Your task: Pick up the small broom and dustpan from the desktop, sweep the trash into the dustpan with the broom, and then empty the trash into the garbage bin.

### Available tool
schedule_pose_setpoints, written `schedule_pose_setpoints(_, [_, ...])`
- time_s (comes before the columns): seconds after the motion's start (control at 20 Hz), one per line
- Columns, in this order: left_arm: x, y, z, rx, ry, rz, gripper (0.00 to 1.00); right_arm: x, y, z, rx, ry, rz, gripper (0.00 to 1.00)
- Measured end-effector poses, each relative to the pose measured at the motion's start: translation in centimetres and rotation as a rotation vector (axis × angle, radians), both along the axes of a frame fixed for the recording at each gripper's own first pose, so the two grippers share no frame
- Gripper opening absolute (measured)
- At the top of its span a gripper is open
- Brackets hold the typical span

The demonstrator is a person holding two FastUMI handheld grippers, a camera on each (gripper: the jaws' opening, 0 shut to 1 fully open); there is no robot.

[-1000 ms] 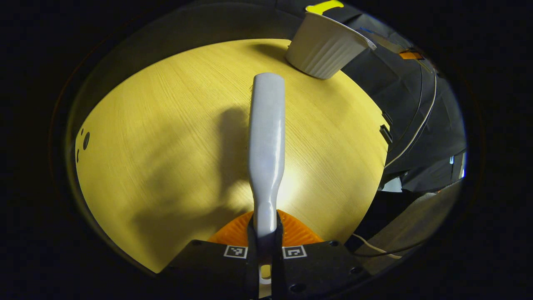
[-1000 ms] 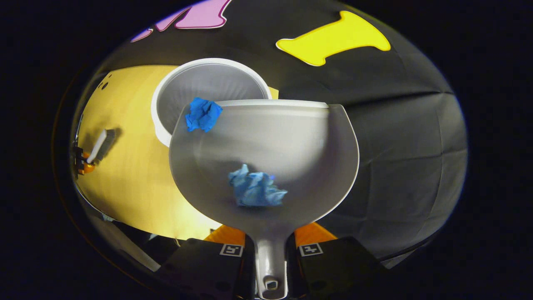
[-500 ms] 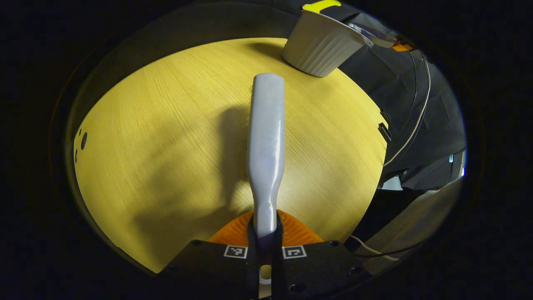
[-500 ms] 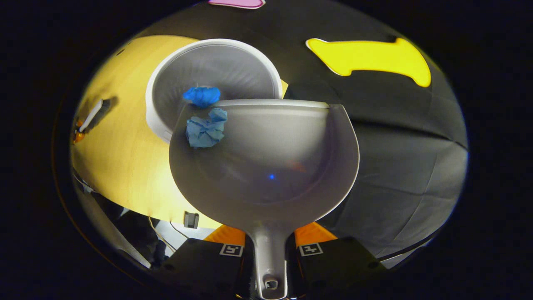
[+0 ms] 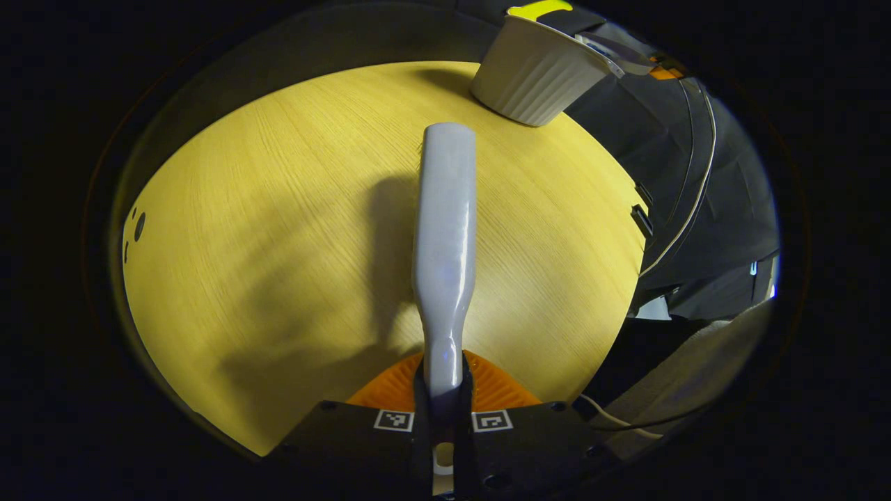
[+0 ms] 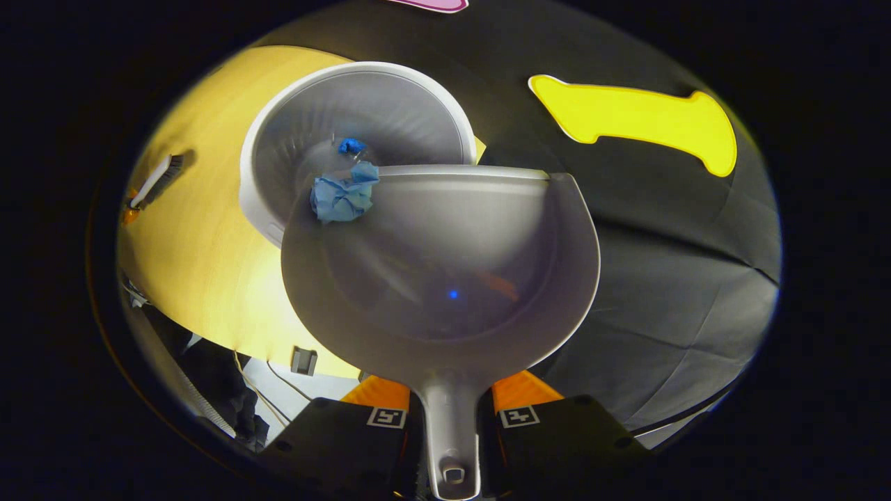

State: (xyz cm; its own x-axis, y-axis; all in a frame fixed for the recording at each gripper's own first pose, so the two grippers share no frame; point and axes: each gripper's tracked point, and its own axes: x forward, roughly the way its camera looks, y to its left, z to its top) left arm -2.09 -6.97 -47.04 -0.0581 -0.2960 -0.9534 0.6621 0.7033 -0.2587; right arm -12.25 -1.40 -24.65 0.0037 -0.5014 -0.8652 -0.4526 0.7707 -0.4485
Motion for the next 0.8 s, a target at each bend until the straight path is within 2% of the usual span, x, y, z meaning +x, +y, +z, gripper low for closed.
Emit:
schedule_pose_setpoints(0.1, [0.2,0.1,0.1,0.007,-0.005,-0.009,0.16,0.7,0.1,0.2,-0.009,-0.005,0.038,0.34])
schedule_pose_setpoints(0.25, [-0.1,0.0,0.0,0.005,-0.008,0.004,0.16,1.1,0.7,0.3,0.011,-0.037,0.012,0.34])
schedule_pose_setpoints(0.55, [0.0,0.0,0.1,0.013,-0.005,0.006,0.16,1.4,0.6,0.3,-0.004,-0.053,0.038,0.34])
schedule_pose_setpoints(0.8, [-0.2,-0.2,0.0,0.023,-0.031,0.029,0.16,1.4,0.9,0.2,0.078,-0.19,-0.048,0.34])
